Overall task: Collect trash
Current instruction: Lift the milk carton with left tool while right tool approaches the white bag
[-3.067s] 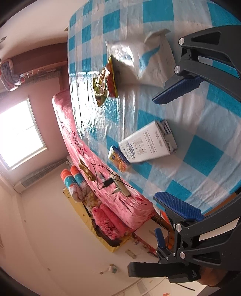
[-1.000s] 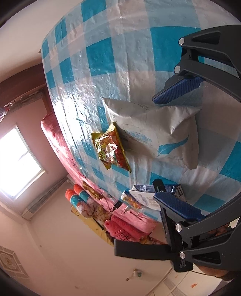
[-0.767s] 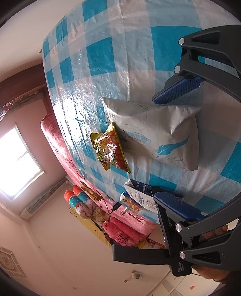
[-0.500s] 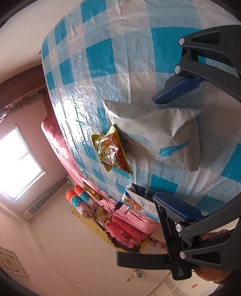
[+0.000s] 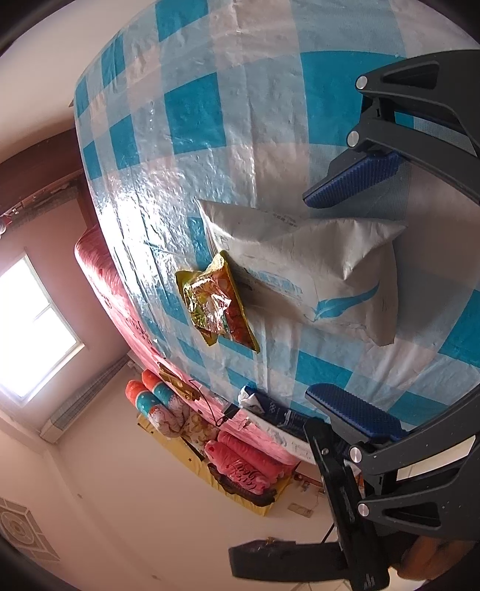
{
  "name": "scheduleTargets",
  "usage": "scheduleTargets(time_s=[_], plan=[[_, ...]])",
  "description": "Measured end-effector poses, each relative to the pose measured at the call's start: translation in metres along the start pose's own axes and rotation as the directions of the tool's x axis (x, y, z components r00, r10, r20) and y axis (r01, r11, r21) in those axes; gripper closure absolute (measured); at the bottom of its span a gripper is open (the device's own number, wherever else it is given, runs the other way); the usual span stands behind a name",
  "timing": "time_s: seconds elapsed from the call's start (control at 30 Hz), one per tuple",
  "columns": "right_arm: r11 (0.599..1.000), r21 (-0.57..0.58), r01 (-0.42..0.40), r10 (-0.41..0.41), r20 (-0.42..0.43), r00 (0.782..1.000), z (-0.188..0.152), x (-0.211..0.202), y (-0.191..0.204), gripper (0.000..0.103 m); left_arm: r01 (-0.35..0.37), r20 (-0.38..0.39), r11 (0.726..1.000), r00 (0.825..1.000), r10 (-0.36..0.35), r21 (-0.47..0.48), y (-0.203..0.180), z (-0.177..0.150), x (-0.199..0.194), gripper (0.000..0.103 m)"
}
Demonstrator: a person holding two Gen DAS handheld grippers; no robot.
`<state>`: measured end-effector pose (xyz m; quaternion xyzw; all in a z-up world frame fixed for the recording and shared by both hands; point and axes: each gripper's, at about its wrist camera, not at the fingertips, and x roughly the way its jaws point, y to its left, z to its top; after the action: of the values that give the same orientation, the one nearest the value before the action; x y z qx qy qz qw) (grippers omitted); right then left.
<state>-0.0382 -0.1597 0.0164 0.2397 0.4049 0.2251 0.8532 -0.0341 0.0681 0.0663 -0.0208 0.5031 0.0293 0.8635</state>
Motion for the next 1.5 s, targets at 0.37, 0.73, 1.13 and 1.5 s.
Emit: scheduleTargets(time_s=[0.37,0.73,1.13,1.5], plan=[[0.998,0.047,-0.028,0.028,0.005,1.0,0.004,-0.001,-0.01,0.008,0.024,0.006,0.999,1.0,-0.025,0.027,0.007,-0.009,-0.016,0.047],[0.997,-0.061,0.056,-0.057,-0.015,0.998,-0.002,0.005,0.012,0.008,0.074,0.051,0.994,0.996,-0.078,0.083,0.03,-0.015,-0.022,0.047],[0.963,-0.172,0.207,-0.213,-0.014,0.977,-0.007,0.02,0.032,0.008,0.116,0.123,0.982,0.983,-0.134,0.147,0.069,-0.033,-0.04,0.047],[0.896,-0.272,0.351,-0.372,-0.03,0.928,-0.01,0.039,0.05,0.008,0.141,0.145,0.977,0.976,-0.164,0.16,0.102,-0.045,-0.036,0.047]])
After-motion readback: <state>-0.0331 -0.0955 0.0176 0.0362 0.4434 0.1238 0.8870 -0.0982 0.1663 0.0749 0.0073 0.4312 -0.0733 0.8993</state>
